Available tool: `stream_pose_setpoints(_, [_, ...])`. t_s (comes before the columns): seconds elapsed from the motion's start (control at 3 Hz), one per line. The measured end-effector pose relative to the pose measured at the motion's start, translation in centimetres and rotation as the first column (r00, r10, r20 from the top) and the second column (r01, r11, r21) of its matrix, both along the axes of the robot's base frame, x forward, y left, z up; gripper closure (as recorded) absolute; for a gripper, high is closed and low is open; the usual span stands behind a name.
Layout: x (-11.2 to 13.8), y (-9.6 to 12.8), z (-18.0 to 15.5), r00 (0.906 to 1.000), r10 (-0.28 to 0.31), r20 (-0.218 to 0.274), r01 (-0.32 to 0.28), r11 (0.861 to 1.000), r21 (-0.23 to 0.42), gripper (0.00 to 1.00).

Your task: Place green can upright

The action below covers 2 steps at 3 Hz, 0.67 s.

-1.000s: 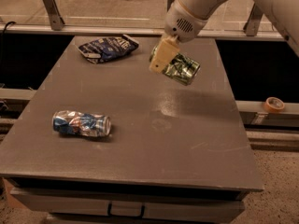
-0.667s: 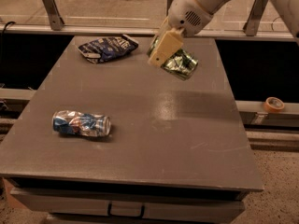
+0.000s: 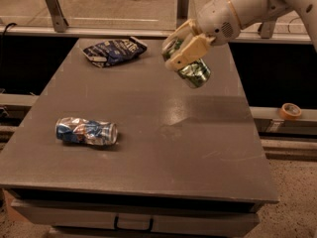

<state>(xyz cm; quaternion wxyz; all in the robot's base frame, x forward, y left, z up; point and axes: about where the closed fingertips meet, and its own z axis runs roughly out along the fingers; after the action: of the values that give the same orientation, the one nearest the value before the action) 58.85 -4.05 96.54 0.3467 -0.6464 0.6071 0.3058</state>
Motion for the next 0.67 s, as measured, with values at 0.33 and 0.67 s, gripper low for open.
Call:
stream_pose_setpoints(0.33, [0.2,-1.7,-0.3,0.9998,0.021,-0.001,-0.02,0.987,0.157,1.0])
stream_pose_setpoints(0.67, [0.3,-3.3,-0.8,0.9995,0.029,0.012,-0.031,0.957,0.289,1.0])
